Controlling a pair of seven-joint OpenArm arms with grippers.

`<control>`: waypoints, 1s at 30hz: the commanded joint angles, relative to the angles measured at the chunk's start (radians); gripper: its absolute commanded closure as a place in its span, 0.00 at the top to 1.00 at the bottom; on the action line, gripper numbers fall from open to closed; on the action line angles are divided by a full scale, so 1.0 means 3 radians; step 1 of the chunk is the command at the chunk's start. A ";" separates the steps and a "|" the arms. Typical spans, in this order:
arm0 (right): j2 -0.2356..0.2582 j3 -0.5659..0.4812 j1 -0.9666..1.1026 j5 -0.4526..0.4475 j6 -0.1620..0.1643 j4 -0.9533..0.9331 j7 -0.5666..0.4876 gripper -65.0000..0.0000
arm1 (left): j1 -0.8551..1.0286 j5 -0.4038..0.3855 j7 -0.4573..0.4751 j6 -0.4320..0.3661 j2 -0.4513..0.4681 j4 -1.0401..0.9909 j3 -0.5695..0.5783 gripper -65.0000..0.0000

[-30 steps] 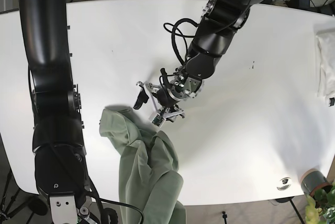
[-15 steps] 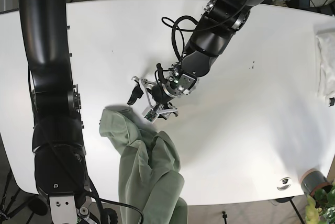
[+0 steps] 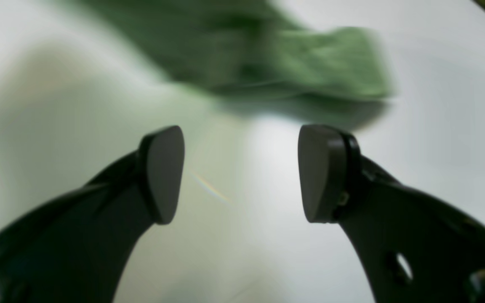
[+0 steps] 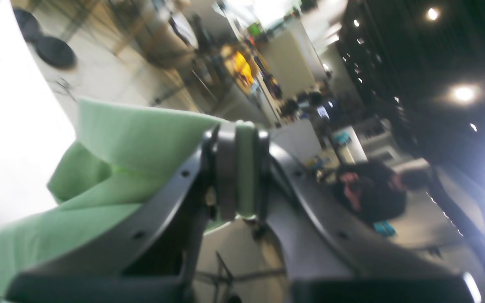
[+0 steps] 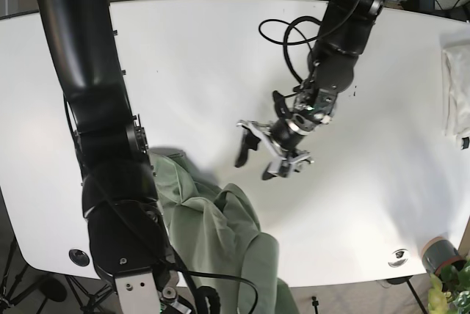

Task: Fold the T-shirt properly
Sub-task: 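Move the left gripper down to the hanging shirt and grasp its edge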

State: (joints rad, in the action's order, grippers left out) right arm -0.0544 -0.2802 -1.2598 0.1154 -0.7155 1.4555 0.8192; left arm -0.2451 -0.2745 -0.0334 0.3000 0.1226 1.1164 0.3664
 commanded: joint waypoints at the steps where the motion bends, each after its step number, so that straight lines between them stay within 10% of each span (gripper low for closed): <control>1: -0.0113 0.0021 -0.0152 0.0001 0.0058 0.0015 -0.0084 0.00 | 0.0057 -0.0100 0.0114 0.0051 0.0100 0.0276 -0.0181 0.61; 8: -0.0342 0.0016 -0.0152 0.0007 0.0058 -0.0221 -0.0104 0.00 | 0.0508 -0.0105 0.0114 0.0061 0.0335 0.0608 -0.0610 0.61; 30: -0.0342 0.0041 -0.0152 0.0001 0.0058 -0.0563 -0.0237 0.00 | 0.0702 -0.0090 0.0114 0.0046 0.0131 0.0680 -0.0866 0.62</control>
State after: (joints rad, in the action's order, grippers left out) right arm -0.1543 -0.2783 -1.2598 0.1127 -0.7151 1.2694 0.7788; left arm 0.0078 -0.2932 -0.0265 0.3035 0.1787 1.3212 0.1055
